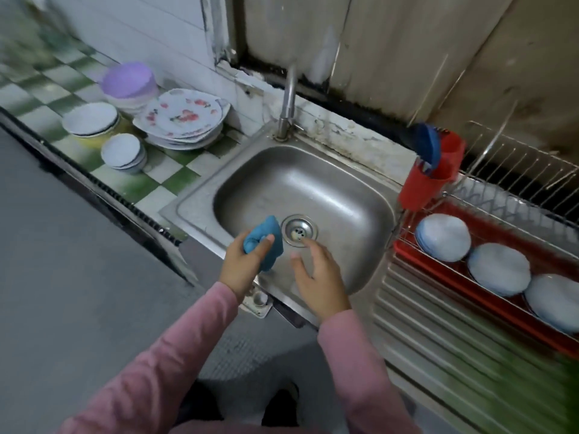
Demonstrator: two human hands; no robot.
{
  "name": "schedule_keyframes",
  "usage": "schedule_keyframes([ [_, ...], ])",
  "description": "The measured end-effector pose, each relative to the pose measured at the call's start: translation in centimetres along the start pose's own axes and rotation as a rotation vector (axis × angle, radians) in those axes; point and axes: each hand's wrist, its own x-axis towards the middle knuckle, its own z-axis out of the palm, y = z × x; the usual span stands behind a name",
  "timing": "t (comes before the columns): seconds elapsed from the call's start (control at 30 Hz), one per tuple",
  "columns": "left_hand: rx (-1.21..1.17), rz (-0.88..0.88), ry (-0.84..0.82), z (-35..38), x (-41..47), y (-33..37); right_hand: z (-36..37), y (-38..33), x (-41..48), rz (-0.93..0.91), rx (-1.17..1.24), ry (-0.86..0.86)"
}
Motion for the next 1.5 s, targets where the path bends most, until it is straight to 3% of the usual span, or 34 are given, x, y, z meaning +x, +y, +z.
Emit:
schedule_keyframes([
  [0.2, -0.046, -0.002, 0.062, -11.4, 2.6, 1.8, 8.7, -6.1, 2.5, -0.017, 0.027, -0.002],
  [0.6, -0.057, 0.081, 0.235, -33.0, 8.5, 6.7, 26.4, -18.7, 8.2, -0.007, 0.054, -0.183],
  [0.87, -0.025, 0.076, 0.287, -39.4, 16.9, 8.9, 33.3, -23.0, 16.8, 0.071, 0.024, -0.22],
  [1.23, 0.059, 0.001, 0.14, -44.5, 33.3, 13.0, 40.0, -25.8, 33.5, 0.316, 0.027, -0.127],
  [1.5, 0.092, -0.003, 0.009, -44.9, 41.2, 15.7, 43.2, -24.2, 39.1, 0.546, -0.096, -0.146],
])
